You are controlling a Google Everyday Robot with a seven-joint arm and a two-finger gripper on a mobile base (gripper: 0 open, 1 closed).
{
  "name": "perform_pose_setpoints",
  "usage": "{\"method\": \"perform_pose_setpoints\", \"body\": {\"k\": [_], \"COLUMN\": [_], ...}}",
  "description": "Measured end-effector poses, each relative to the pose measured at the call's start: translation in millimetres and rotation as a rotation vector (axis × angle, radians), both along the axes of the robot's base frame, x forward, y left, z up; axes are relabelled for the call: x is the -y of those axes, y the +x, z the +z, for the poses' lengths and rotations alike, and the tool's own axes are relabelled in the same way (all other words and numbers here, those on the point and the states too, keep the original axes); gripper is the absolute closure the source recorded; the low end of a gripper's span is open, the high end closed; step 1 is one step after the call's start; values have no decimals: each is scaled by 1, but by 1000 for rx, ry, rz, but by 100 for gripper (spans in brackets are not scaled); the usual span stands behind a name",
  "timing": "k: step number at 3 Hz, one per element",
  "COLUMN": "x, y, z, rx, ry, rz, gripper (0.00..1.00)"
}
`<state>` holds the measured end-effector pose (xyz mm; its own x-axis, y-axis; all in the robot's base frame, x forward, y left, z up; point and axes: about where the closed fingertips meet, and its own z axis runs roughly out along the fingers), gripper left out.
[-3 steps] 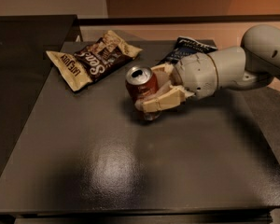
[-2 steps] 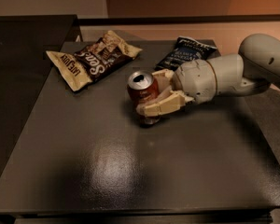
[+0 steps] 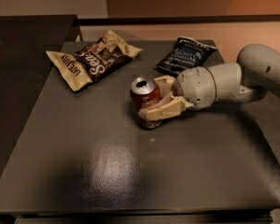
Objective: Place coke can upright
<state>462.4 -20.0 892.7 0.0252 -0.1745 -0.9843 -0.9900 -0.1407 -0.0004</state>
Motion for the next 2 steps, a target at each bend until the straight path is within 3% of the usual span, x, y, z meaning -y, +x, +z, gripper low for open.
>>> {"method": "perform_pose_setpoints", "body": {"k": [2], "x": [3], "y": [2], "z": [-8], "rx": [-12], "ry": [19], "rz": [-15], "gripper": [59]}}
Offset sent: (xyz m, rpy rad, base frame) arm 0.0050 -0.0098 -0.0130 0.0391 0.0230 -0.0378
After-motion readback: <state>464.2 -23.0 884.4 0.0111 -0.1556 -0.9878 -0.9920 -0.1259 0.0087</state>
